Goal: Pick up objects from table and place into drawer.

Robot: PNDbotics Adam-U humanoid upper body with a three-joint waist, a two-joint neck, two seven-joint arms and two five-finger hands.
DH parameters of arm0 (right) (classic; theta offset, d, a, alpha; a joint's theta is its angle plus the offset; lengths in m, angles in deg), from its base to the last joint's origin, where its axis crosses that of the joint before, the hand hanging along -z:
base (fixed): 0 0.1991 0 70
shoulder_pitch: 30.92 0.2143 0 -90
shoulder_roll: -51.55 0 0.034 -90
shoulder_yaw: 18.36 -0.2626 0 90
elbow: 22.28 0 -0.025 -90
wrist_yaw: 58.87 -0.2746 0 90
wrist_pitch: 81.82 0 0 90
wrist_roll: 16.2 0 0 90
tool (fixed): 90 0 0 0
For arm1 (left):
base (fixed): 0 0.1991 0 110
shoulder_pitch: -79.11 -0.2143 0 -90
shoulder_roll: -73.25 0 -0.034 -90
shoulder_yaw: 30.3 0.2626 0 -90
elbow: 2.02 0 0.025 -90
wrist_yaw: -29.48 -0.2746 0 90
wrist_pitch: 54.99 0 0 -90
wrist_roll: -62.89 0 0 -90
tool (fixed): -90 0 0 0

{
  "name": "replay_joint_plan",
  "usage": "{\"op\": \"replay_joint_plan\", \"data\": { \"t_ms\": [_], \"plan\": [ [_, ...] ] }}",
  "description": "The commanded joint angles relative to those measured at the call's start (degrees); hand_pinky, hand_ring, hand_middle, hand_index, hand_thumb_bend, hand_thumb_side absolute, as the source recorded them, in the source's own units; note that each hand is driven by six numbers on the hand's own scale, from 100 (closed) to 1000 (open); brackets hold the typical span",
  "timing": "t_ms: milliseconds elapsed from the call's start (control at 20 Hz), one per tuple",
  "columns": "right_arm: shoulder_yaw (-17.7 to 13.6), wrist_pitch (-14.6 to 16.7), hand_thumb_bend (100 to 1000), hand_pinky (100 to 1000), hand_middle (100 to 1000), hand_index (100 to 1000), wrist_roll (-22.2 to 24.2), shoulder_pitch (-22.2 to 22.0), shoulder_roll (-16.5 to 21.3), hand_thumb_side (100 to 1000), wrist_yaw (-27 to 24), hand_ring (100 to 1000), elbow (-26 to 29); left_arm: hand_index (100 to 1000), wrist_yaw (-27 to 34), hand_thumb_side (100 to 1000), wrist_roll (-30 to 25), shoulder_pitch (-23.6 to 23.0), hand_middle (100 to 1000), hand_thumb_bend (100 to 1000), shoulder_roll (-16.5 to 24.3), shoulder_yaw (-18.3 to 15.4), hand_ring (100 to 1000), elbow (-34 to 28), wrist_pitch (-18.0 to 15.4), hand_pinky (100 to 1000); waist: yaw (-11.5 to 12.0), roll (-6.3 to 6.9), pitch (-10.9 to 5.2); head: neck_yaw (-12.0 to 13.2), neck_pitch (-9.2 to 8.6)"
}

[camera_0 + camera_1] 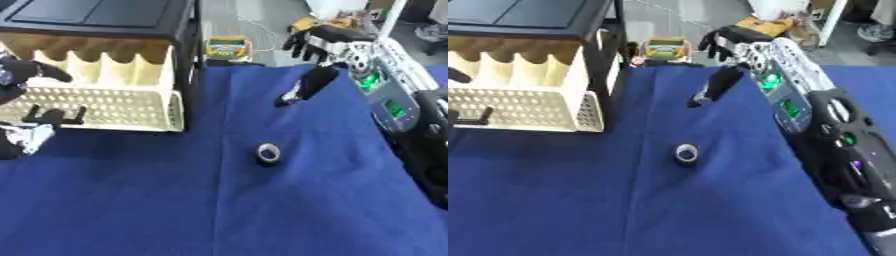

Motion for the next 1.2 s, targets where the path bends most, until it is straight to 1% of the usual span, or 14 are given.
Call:
{"op": "replay_joint_plan", "data": {
  "t_ms": [50,300,400,450,500,700,800,1050,1200],
  "plan": [
    [0.3,0.4,679,645,737,891,1.4,1.7,0.0,258,-0.9,768,-2.1,891,2.6,610,1.8,1.2,100,100,0.6,-2.0,100,-0.8,-0.5,100,0.2,0.17,-1.48,-0.5,0.45],
    [0.8,0.9,664,631,732,885,2.8,2.0,-1.0,230,-2.0,740,-5.2,882,6.8,629,3.2,1.7,100,100,0.0,-2.9,100,-0.8,-0.7,100,0.4,0.25,-1.54,-0.8,0.62],
    [0.9,1.0,663,630,732,885,3.2,1.8,-1.1,229,-2.8,738,-5.8,881,8.3,630,3.7,1.9,100,100,-0.2,-3.4,100,-0.8,-0.8,100,0.4,0.27,-1.58,-0.9,0.73],
    [1.0,1.0,658,613,729,885,3.3,1.6,-1.1,246,-3.2,715,-5.9,878,9.2,633,4.2,2.2,100,100,-0.6,-3.8,100,-0.8,-0.9,100,0.4,0.26,-1.64,-0.9,0.85],
    [1.0,0.9,657,612,729,885,3.4,1.5,-1.0,244,-3.5,715,-6.0,878,10.2,634,4.5,2.4,100,100,-0.9,-4.1,100,-0.8,-1.0,100,0.4,0.25,-1.68,-0.9,0.93],
    [1.7,0.8,665,608,726,882,4.1,0.8,-0.9,240,-5.1,715,-6.1,879,15.3,644,8.2,3.8,100,100,-2.2,-5.7,100,-0.8,-1.6,100,0.4,0.09,-1.91,-1.1,1.41],
    [2.0,0.8,676,606,726,881,4.4,0.4,-0.7,230,-5.8,715,-5.7,876,18.5,654,12.1,4.5,100,100,-3.0,-6.8,100,-0.8,-1.3,100,0.3,0.0,-2.04,-1.1,1.65],
    [2.5,0.7,655,600,721,878,4.9,-1.0,-0.2,226,-6.8,712,-4.6,866,26.4,687,26.0,5.7,100,100,-4.5,-9.4,100,-0.8,-0.7,100,0.3,-0.17,-2.33,-1.2,2.07],
    [2.7,0.6,649,597,715,876,5.0,-2.4,0.2,220,-7.4,710,-3.7,865,29.7,705,33.8,6.1,100,100,-5.2,-10.5,100,-0.8,-1.1,100,0.5,-0.17,-2.44,-1.2,2.23]
  ]
}}
